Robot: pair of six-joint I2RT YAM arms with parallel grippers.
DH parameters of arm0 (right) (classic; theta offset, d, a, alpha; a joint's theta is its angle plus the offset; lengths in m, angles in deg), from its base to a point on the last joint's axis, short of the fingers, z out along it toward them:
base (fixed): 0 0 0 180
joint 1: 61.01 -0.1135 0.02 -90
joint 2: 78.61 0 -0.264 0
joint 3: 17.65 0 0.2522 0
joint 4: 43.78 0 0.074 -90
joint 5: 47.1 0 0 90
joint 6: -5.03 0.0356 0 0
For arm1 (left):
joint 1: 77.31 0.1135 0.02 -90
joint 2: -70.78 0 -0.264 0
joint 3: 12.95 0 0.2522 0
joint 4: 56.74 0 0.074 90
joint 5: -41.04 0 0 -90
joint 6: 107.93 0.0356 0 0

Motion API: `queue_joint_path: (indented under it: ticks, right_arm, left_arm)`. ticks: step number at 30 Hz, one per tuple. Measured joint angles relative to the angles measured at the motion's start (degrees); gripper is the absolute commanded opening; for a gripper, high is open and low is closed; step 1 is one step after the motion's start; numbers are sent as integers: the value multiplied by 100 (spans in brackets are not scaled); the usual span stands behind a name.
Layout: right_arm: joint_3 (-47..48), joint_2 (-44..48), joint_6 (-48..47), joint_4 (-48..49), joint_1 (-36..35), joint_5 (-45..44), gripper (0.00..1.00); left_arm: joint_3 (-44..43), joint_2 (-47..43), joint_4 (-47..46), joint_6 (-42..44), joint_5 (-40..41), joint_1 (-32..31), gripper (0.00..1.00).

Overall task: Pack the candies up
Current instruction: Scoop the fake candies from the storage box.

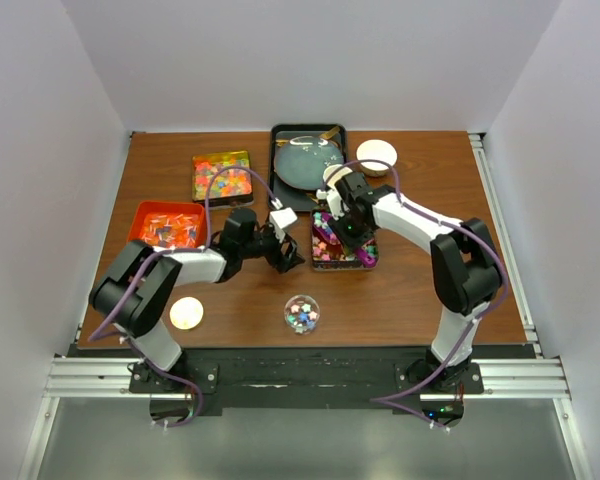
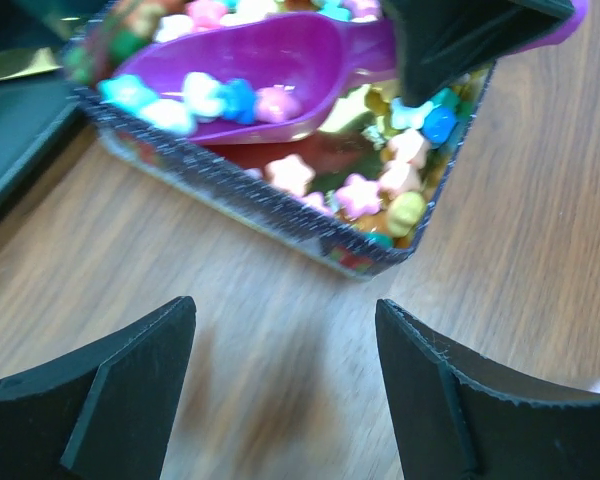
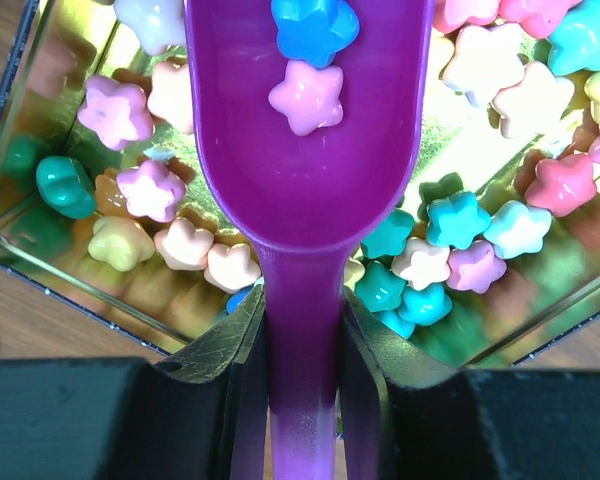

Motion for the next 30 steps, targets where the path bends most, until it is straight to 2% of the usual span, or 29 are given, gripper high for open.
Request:
queue_joint_path:
  ticks: [5, 12, 21, 24, 27, 30]
  right_arm:
    - [-625, 420, -173, 660, 20, 35, 0]
    - [-1200, 868, -326, 1220, 87, 142, 0]
    - [-2389, 2490, -450, 1926, 315, 1062, 0]
    - [-2448, 2828, -636, 1926, 337, 1384, 0]
    - [-2435, 3110, -1075, 1735, 361, 1766, 0]
    - [-2155, 3215, -1753, 1029, 367, 2111, 0]
  left_arm:
    - [-140, -404, 695, 125, -76, 232, 77]
    - [-170, -748, 1110, 138, -103, 232, 77]
    - [-173, -1095, 1644, 295, 7, 321, 78]
    - [-173, -1346, 1829, 341, 83, 442, 79]
    - [-164, -1617, 1897, 345, 247, 601, 87]
    - [-74, -1893, 1912, 308, 479, 719, 91]
